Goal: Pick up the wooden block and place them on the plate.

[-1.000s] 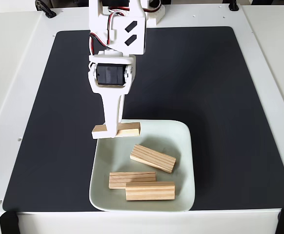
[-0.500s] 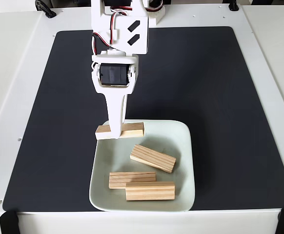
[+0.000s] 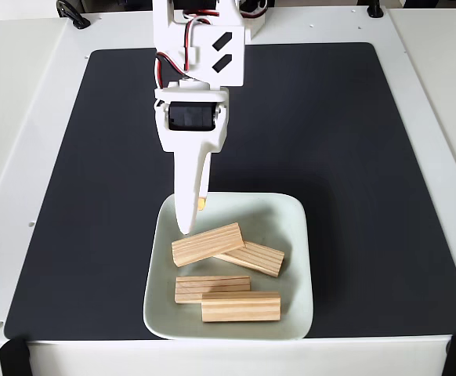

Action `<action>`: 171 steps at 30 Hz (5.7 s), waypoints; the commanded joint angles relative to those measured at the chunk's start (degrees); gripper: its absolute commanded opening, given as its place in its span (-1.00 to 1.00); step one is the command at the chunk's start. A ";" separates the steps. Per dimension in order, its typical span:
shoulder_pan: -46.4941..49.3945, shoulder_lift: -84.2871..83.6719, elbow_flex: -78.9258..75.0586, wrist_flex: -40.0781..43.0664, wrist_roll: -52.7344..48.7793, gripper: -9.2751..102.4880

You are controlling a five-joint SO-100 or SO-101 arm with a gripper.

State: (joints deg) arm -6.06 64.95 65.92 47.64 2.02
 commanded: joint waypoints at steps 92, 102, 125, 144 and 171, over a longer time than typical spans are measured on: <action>-4.31 128.67 115.58 -2.46 0.53 -0.81; -4.83 128.50 115.22 -2.46 -0.18 -0.81; -5.19 128.41 115.14 -2.46 -0.18 -0.81; -5.19 128.41 115.05 -2.46 -0.18 -0.81; -5.19 128.41 115.05 -2.46 -0.18 -0.81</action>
State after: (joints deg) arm -10.90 192.92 181.23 45.00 2.02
